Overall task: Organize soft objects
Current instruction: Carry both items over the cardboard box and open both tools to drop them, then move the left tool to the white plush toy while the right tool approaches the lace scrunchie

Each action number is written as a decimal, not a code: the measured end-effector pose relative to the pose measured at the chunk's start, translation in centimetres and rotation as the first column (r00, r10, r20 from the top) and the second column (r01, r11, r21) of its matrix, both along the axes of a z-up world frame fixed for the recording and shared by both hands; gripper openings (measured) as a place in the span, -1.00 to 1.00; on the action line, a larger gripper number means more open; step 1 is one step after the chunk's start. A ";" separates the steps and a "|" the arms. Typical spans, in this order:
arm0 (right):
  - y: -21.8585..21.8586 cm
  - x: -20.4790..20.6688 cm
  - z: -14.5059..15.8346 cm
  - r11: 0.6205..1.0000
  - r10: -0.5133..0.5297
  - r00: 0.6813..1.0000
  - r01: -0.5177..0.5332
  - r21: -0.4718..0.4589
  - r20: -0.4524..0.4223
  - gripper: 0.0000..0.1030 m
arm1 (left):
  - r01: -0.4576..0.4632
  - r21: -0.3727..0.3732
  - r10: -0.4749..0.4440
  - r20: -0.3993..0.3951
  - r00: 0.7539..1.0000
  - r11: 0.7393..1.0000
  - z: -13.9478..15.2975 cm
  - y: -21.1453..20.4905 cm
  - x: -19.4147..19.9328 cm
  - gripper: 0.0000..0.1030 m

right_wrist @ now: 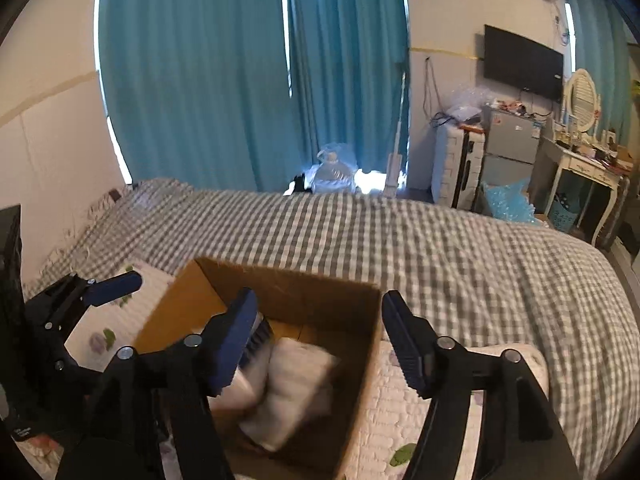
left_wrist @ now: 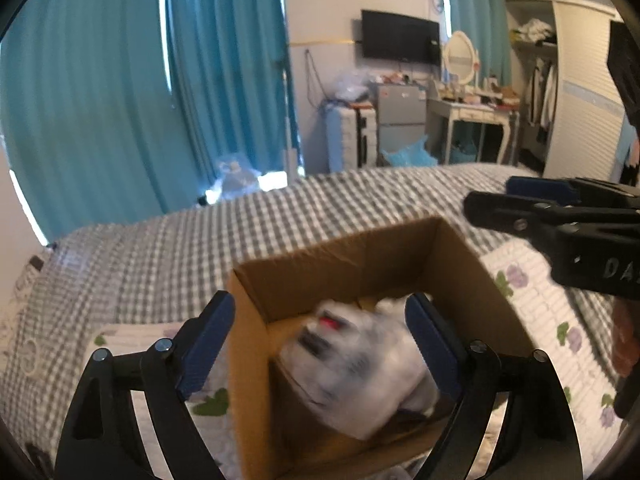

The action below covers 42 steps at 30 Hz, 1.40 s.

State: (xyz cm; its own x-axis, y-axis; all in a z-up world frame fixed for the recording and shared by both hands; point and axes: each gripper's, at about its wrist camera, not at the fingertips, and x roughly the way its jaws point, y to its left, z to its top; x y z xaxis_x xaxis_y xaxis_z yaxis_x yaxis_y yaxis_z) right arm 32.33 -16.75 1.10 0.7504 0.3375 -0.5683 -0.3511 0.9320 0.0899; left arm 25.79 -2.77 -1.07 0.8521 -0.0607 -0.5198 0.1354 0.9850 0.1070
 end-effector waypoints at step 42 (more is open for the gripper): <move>-2.4 -19.0 -5.9 0.990 -0.034 0.987 0.011 -0.141 -0.158 0.99 | -0.178 -0.061 0.163 -0.193 0.968 0.982 -7.0 0.7 -18.1 1.00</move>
